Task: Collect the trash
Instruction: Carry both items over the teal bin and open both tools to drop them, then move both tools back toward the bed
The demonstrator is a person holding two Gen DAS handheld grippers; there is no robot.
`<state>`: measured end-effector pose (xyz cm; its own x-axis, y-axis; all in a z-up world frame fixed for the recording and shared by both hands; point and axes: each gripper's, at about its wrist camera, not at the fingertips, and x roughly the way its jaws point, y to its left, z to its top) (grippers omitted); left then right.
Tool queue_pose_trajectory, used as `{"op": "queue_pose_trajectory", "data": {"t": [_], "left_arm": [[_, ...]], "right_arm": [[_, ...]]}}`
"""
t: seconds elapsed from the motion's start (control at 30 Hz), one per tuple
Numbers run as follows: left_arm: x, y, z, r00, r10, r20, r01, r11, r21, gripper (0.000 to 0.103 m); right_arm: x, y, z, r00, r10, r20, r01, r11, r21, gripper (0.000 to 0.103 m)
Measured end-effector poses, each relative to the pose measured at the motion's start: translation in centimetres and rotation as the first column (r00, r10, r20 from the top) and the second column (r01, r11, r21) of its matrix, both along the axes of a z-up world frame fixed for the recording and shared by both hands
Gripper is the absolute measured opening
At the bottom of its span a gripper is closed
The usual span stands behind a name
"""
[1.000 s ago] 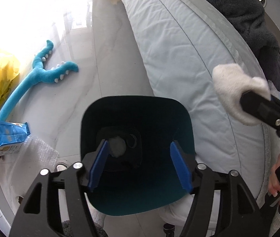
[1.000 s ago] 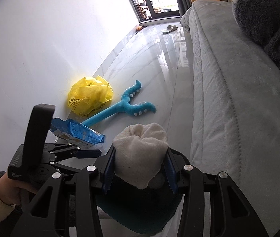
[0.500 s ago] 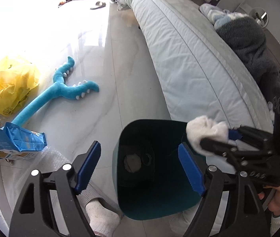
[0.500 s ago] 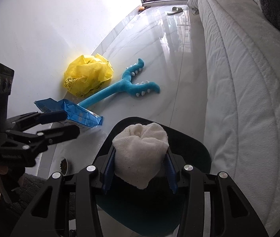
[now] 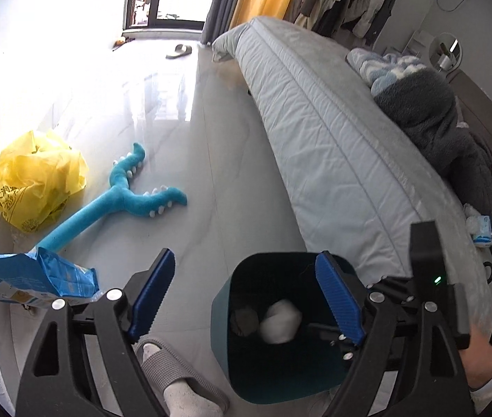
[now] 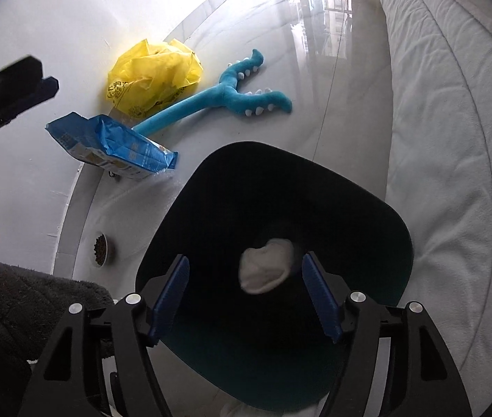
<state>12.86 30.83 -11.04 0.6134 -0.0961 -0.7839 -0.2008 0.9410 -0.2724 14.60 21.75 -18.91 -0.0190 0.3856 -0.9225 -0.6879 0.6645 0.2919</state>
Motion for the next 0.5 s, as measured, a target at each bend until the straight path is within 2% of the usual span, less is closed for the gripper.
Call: {"op": "queue_pose_trajectory", "data": {"t": [0.2, 0.3, 0.5], "left_arm": [[-0.1, -1.2, 2.9, 0.994, -0.013, 0.111, 0.009, 0.999, 0.032, 0.086], [-0.1, -2.1, 4.2, 0.986, -0.028, 0.162, 0.019, 0.998, 0.057, 0.087], [0.2, -4.1, 6.8, 0.966, -0.038, 0.257, 0.022, 0.998, 0.062, 0.089]], "right_arm": [[-0.1, -0.6, 1.4, 1.0, 0.003, 0.022, -0.003, 1.0, 0.013, 0.069], [0.0, -1.2, 2.4, 0.999, -0.002, 0.035, 0.0, 0.999, 0.034, 0.069], [-0.1, -2.7, 4.6, 0.996, 0.0, 0.091, -0.007, 0.997, 0.079, 0.07]]}}
